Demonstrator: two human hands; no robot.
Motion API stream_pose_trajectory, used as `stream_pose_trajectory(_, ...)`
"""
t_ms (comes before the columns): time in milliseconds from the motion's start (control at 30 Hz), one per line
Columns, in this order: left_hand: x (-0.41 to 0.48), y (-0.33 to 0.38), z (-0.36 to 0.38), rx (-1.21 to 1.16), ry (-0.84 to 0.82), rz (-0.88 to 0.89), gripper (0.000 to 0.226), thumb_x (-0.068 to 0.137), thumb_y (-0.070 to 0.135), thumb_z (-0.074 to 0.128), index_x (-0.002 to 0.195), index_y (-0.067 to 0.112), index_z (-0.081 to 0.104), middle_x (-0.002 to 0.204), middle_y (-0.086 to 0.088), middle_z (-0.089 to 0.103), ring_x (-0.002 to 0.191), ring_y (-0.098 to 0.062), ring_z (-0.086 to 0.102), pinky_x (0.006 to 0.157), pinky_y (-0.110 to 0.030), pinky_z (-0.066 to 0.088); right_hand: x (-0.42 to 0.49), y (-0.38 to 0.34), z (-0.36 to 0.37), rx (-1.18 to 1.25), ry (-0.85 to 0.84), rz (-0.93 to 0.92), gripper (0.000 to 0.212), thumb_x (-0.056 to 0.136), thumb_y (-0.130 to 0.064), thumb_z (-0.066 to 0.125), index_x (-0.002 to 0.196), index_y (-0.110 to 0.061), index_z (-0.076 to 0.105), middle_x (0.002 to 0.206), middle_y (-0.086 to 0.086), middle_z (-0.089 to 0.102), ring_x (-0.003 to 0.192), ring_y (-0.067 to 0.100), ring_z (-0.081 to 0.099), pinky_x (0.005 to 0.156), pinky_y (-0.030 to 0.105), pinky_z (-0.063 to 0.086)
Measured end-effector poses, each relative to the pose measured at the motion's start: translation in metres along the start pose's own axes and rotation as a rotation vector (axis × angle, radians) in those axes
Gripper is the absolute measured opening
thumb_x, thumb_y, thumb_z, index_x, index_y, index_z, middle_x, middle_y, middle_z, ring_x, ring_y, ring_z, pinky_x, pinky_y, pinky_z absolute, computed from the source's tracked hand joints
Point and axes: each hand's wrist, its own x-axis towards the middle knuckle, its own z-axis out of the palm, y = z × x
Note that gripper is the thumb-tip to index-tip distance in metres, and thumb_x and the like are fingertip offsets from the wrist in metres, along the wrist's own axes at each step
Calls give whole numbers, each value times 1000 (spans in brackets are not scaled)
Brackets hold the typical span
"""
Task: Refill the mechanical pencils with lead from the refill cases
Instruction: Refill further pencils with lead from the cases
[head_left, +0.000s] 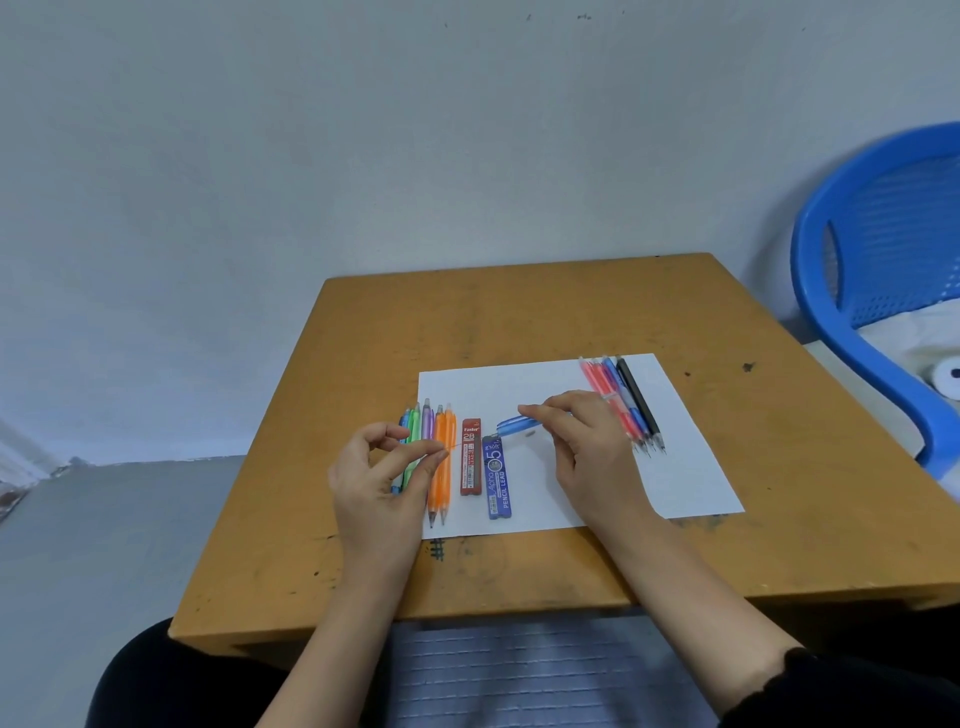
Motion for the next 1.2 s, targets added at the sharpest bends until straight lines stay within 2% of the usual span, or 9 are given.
stream_pose_trajectory(167,0,3,0,9,-2,-12,34,79,50,60,96,25,75,110,9,54,102,-15,54,72,-53,54,0,-1,1,-18,-3,-25,37,91,-15,39,106,-7,72,93,10,67,94,16,53,79,28,49)
stream_pose_trajectory(333,0,5,-1,3,-13,16,23,80,47,61,95,32,71,109,5,55,100,-15,53,72,-53,53,-1,-3,2,-42,2,-54,36,90,-17,40,105,-8,72,92,10,67,94,15,52,79,25,47)
stream_pose_trajectory(500,0,5,1,47,-2,80,30,83,45,61,93,21,76,108,6,54,98,-10,51,72,-54,52,-1,-5,3,-25,-17,-83,39,92,-24,40,105,-7,72,93,11,68,94,13,50,77,25,46)
stream_pose_trajectory(733,-1,8,3,96,-23,136,30,82,45,61,92,20,76,102,2,61,99,-4,48,73,-51,51,-3,-6,5,-5,-44,-139,44,93,-37,40,105,-8,71,95,10,68,95,12,49,74,25,48)
stream_pose_trajectory(867,1,10,5,111,-43,170,29,81,44,63,91,20,76,91,8,66,93,2,47,72,-46,49,-4,-5,6,-18,-56,-153,41,92,-35,42,107,-10,71,96,8,68,96,12,50,75,25,48)
stream_pose_trajectory(967,3,19,7,90,-30,135,23,78,38,67,90,20,76,88,17,61,90,3,46,72,-43,48,-4,-4,6,2,-42,-132,41,94,-34,41,109,-10,70,96,8,68,96,11,50,76,24,48)
stream_pose_trajectory(1033,6,29,8,49,-21,81,18,76,35,70,92,27,74,86,25,57,88,2,47,74,-42,48,-4,-5,5,22,-32,-118,41,95,-32,40,111,-10,70,95,8,67,95,10,50,75,25,49)
stream_pose_trajectory(1100,9,39,10,-37,-27,-10,23,75,26,77,92,38,67,84,28,58,88,0,51,78,-32,48,-4,-6,4,57,-26,-112,44,99,-34,35,114,-9,68,96,8,67,95,10,50,75,26,50)
stream_pose_trajectory(1200,13,49,10,-211,-74,-194,29,76,23,78,92,43,65,85,17,65,93,1,56,76,-9,43,-4,-8,2,128,-16,-109,48,102,-38,30,120,-10,64,99,8,65,96,11,52,76,24,50)
